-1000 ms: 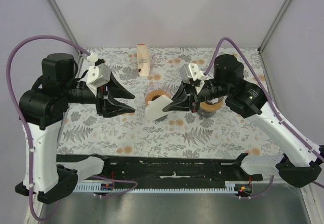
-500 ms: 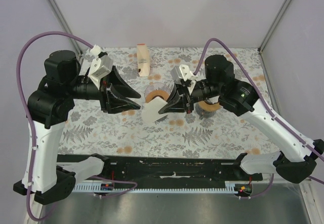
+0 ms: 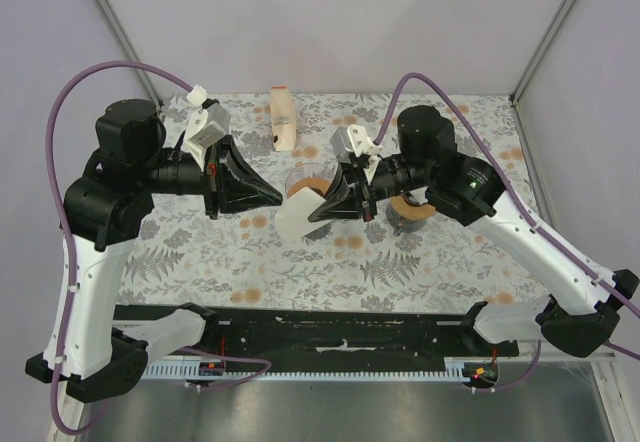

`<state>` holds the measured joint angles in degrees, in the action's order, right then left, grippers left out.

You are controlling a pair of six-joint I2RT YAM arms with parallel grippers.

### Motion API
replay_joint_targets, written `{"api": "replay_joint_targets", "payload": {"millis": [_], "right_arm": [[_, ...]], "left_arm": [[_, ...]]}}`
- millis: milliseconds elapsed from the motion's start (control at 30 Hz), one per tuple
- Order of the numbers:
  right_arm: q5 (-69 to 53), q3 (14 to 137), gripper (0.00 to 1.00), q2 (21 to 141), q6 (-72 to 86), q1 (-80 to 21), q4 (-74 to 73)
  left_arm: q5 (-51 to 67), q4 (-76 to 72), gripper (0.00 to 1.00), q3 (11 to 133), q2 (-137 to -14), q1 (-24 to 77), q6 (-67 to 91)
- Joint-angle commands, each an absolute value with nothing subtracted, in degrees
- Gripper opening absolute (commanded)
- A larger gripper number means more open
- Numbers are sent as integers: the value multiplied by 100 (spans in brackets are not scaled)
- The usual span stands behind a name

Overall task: Place the coffee filter in the dripper
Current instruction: Place the coffee filter in the coffee dripper.

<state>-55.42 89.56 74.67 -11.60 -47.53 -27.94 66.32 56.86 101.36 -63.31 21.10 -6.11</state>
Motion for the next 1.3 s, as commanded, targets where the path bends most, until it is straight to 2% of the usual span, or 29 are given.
{"api": "replay_joint_targets", "payload": {"millis": [0,400,700,1267], "right_arm": [[-5502,9220,0,7471,-1143,-4781,-2742],[-5572,9272,0,7515,-1169,-4834,-2795],[-5625,9264,0,7515,-1344,-4869,-2935],[-5687,9378,0,7585,-1397,-4869,-3024]], "left_arm": [[6575,5414,9,10108,-6232,2144,-290],[6074,5546,2,10160,-6267,2171,-519],[5705,5519,2,10257,-6310,2162,-562],[5827,5950,2,10239,-6311,2338,-1134]]}}
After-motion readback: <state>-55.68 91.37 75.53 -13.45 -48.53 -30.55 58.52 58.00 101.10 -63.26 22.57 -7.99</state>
